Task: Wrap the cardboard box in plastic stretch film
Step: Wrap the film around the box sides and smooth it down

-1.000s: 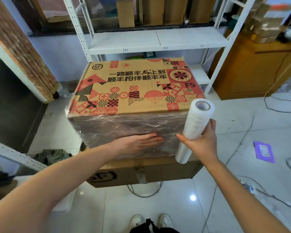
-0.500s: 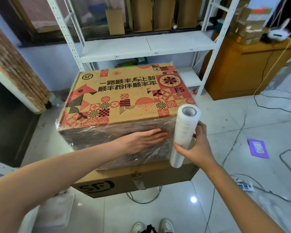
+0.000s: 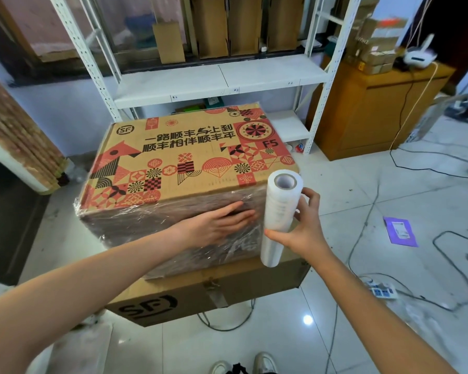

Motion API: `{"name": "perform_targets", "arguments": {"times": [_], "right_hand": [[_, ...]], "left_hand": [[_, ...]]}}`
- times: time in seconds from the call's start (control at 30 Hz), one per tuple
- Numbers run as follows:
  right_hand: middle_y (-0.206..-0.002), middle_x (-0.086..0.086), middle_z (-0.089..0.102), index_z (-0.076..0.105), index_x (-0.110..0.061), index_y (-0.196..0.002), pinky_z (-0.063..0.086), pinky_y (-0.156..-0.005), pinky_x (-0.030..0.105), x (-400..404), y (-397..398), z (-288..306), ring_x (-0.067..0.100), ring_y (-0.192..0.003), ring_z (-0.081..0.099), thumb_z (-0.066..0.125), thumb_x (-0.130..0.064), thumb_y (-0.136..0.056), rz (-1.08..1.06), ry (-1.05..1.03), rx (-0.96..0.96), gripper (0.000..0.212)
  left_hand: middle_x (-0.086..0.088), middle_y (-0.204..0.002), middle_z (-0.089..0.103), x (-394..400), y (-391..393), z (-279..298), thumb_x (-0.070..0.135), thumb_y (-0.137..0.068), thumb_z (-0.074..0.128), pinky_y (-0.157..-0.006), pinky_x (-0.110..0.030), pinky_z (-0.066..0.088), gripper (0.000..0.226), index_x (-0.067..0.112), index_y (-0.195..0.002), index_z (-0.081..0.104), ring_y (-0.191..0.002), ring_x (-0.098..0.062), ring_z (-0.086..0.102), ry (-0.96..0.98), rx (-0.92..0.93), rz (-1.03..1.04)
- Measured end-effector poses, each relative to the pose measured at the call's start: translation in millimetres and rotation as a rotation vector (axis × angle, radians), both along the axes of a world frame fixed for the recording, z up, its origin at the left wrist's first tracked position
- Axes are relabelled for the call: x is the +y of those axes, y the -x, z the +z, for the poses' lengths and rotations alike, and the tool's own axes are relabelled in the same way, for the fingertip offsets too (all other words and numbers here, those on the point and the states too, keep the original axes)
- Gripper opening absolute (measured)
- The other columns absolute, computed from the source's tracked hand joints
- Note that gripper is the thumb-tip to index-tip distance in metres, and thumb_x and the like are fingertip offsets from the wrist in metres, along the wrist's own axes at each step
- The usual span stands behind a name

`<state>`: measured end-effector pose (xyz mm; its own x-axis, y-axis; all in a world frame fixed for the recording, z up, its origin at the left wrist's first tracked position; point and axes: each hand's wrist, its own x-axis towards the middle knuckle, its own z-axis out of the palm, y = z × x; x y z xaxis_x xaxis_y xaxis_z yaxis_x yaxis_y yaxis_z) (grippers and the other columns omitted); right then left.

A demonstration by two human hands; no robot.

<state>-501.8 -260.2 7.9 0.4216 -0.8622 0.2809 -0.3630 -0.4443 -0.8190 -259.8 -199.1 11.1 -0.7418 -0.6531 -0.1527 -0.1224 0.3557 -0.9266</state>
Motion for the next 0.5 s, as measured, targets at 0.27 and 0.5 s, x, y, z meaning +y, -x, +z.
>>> {"name": "perform_targets", "arguments": {"times": [0.27, 0.5], "right_hand": [[-0.126, -0.007, 0.025, 0.044, -0.027, -0.117, 0.047, -0.087, 0.030, 11, -4, -4, 0.012, -0.117, 0.036, 0.087, -0.042, -0.049, -0.245, 0.107, 0.148, 0.082], [-0.102, -0.009, 0.049, 0.031, -0.033, -0.106, 0.050, -0.071, 0.026, 25, -7, -16, 0.012, -0.096, 0.055, 0.085, -0.043, -0.059, -0.184, -0.108, 0.086, 0.072]], "left_hand": [[-0.021, -0.156, 0.003, 3, 8, 8, 0.043, -0.095, 0.038, -0.110, -0.062, -0.015, 0.069, 0.005, -0.149, 0.017, -0.141, -0.043, -0.008, 0.004, 0.058, 0.000], [-0.021, -0.154, -0.009, 0, 4, 21, 0.049, -0.093, 0.039, -0.110, -0.059, -0.017, 0.071, 0.009, -0.149, 0.021, -0.139, -0.044, -0.020, 0.031, 0.120, -0.006]]}}
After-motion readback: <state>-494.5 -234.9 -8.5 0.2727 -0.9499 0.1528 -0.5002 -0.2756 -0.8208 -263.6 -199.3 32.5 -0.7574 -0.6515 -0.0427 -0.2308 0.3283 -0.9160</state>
